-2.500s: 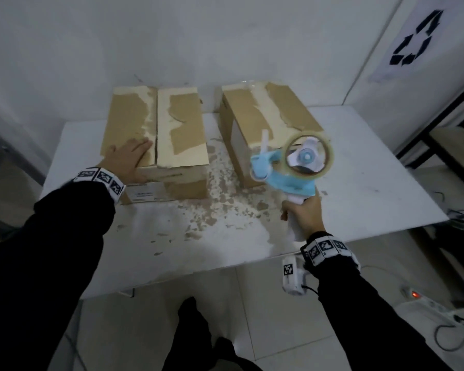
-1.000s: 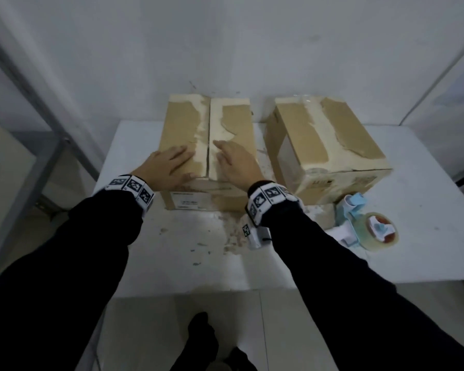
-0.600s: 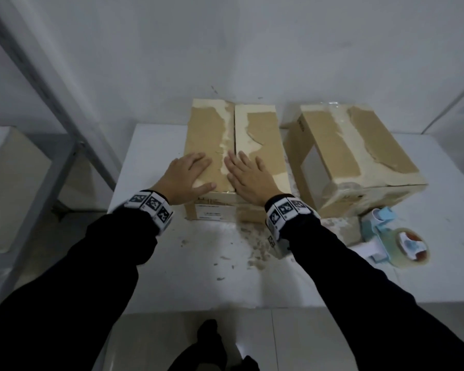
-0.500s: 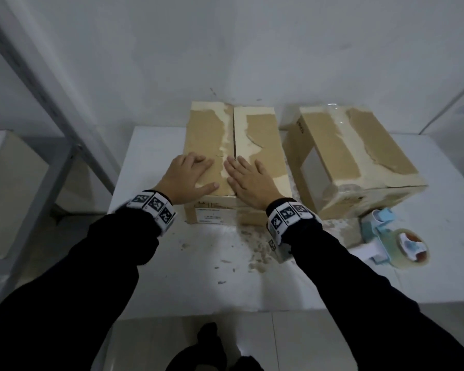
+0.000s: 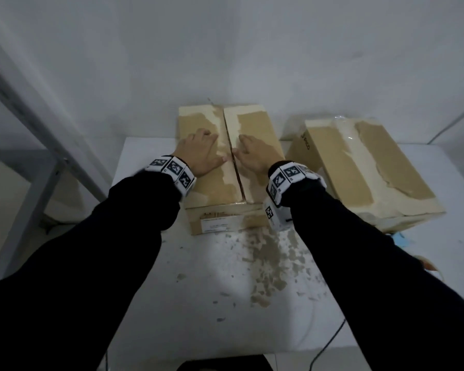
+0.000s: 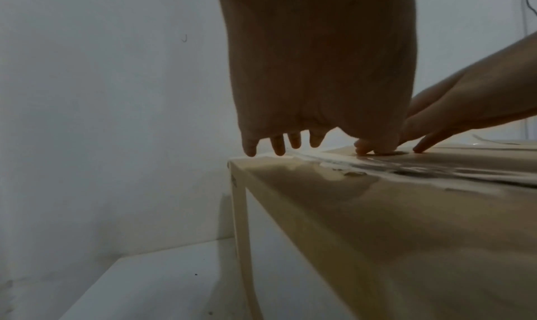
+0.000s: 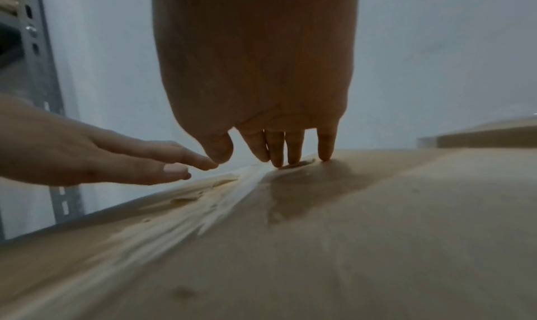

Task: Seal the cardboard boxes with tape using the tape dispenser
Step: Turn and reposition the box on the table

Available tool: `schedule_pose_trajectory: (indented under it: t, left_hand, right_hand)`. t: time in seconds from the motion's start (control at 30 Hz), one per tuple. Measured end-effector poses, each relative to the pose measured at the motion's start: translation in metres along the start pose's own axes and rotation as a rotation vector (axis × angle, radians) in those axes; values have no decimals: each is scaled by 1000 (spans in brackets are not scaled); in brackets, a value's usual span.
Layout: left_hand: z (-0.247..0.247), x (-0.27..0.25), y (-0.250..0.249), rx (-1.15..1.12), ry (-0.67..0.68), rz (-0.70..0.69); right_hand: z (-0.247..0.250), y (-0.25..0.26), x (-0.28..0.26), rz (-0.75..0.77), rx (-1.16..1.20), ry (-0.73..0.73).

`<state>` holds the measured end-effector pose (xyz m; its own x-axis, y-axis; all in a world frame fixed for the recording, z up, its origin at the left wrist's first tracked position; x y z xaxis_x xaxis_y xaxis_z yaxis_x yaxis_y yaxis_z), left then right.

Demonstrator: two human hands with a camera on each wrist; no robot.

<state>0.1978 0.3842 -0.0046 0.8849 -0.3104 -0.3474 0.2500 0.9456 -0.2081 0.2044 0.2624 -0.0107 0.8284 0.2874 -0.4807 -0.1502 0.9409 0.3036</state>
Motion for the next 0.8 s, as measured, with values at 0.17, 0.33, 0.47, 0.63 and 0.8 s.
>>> schedule_pose_trajectory:
  t: [0.17, 0.33, 0.47, 0.63, 0.8]
  left_hand:
    - [-29, 16, 18, -15, 242, 45]
    - [-36, 16, 12, -35, 247, -28]
    - [-30, 4, 6, -65, 277, -50]
    - [-25, -1, 6, 6, 342, -69]
    - [8, 28, 7, 118, 136, -29]
  right_hand:
    - [21, -4, 8, 39, 41, 119]
    - [51, -7, 6, 57, 24, 134]
    - [75, 8, 30, 62, -86, 80]
    - [67, 25, 64, 83, -195, 134]
    - [21, 22, 96, 44, -357, 255]
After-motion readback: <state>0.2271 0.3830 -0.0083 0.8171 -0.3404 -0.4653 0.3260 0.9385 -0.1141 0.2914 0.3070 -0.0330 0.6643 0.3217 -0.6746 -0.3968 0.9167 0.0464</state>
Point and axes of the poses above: each hand's wrist, its own x-axis towards the middle knuckle, its own z-axis out of the back of the hand, y = z × x, the point moved 9 cm from there along x, towards the middle knuckle, and after that the axes turned 12 degrees about y, right-handed, at the moved point
